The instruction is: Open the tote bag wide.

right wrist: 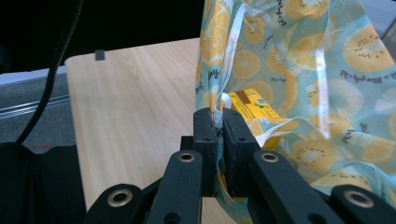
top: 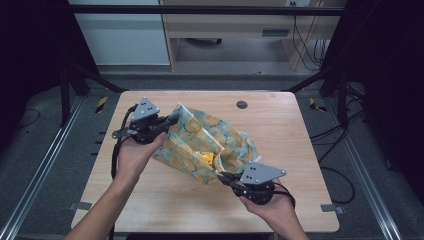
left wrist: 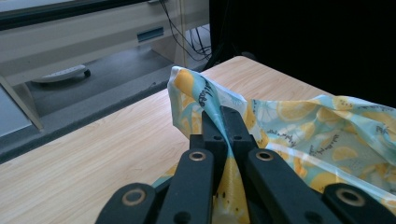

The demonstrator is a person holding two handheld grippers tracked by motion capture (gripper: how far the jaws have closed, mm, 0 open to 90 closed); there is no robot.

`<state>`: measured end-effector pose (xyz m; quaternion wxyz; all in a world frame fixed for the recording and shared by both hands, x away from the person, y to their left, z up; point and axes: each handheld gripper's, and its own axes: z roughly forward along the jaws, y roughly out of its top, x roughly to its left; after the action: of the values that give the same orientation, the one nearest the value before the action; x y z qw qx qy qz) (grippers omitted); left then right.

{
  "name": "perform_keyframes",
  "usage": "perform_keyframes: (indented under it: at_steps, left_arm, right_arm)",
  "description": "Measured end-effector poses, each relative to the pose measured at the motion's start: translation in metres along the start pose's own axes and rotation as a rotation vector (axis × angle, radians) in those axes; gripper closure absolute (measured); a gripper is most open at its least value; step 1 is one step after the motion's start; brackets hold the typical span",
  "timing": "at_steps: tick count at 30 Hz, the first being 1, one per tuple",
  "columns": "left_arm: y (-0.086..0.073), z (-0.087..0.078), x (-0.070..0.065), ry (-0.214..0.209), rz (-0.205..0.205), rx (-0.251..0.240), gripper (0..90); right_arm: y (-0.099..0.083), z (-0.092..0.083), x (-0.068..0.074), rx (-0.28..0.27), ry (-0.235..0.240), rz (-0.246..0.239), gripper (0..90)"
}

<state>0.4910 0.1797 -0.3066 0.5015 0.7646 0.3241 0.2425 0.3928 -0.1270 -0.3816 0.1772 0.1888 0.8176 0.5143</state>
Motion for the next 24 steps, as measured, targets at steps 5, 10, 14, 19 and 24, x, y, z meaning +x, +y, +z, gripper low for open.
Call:
perform_keyframes:
  at_steps: [5,10,14,19,24]
  left_arm:
    - [-0.018,-0.017,-0.004,-0.014,-0.009,-0.012,90.0]
    - [-0.040,-0.035,-0.005,-0.004,-0.019,-0.040,90.0]
    - [-0.060,-0.046,-0.002,0.003,-0.045,-0.053,90.0]
    - [-0.096,-0.042,0.008,0.025,-0.075,0.011,90.0]
    - [-0.112,-0.033,0.012,0.030,-0.078,0.044,90.0]
  right_arm:
    - [-0.004,0.003,0.008,0.028,0.017,-0.012,85.5]
    - [-0.011,0.014,0.016,0.060,0.046,-0.023,85.5]
    - [-0.017,0.023,0.018,0.073,0.068,-0.006,84.1]
    - [-0.029,0.035,0.019,0.110,0.086,0.016,83.4]
    - [-0.039,0.043,0.017,0.146,0.090,0.026,83.1]
